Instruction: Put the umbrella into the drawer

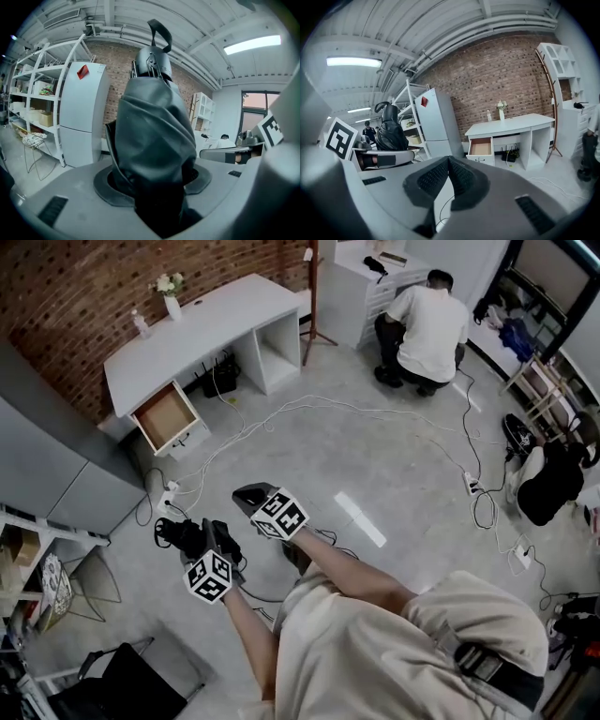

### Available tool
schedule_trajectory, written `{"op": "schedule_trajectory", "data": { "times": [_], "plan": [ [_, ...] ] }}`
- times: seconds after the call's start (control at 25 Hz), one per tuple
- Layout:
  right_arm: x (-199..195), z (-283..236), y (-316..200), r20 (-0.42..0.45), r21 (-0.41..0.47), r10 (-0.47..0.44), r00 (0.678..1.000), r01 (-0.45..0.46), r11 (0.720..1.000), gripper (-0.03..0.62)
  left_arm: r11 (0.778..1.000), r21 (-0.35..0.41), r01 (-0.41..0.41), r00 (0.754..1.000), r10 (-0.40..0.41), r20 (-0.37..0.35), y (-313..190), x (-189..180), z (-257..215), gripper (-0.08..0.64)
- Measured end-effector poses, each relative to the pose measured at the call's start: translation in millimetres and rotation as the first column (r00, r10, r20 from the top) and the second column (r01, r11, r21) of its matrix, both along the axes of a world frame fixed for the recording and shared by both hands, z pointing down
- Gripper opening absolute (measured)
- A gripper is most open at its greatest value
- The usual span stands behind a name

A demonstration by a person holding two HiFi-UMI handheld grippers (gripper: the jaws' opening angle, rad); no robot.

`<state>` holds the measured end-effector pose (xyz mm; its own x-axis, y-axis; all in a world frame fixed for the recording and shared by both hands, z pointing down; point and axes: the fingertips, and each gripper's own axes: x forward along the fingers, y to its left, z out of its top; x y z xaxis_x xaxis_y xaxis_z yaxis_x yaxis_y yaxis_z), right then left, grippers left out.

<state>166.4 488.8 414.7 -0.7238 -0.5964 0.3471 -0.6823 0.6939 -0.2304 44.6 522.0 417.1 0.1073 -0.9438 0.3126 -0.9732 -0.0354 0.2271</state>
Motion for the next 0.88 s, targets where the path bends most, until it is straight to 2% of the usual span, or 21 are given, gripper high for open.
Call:
{"op": "schedule_trajectory", "data": {
  "times": [0.12,0.24,0.36,0.48,0.56,0.68,0.88],
  "plan": [
    [-10.9,-26.6,-32.8,0.026,0.016,-0.032,0.999,0.031,0.999,0.067,0.999,0.020,0.049,0.999,-0.049,-0.016,-27.5,-11.0,-18.9,0.232],
    [-18.1,-56.2,-69.1,0.012,0.068,-0.096,0.995,0.095,0.993,0.067,0.995,0.059,0.081,0.996,-0.082,0.023,-59.0,-6.8,-53.7,0.232],
    [-7.4,-74.5,-129.5,-0.060,0.100,-0.071,0.996,0.077,0.992,0.067,0.998,0.059,0.023,0.999,-0.025,0.047,-126.3,11.7,-82.5,0.232],
    [-34.2,-82.4,-155.7,-0.098,0.099,-0.041,0.994,0.051,0.994,0.067,0.999,0.039,0.019,0.993,-0.023,0.119,-153.3,-25.7,-101.8,0.233],
    [-43.9,-75.1,-157.6,-0.100,0.082,-0.028,0.995,0.036,0.996,0.067,0.998,0.044,0.034,0.987,-0.040,0.153,-148.0,-49.5,-102.6,0.233],
    [-28.4,-68.8,-177.1,-0.045,0.054,-0.005,0.999,0.007,0.999,0.067,0.998,0.054,0.036,0.991,-0.043,0.126,-153.4,-56.1,-94.2,0.233],
    [-9.0,-71.9,-214.5,-0.014,0.050,-0.008,1.000,0.009,0.999,0.067,0.998,-0.008,0.063,0.986,-0.061,0.152,-181.5,-68.9,-76.1,0.233]
  ]
}}
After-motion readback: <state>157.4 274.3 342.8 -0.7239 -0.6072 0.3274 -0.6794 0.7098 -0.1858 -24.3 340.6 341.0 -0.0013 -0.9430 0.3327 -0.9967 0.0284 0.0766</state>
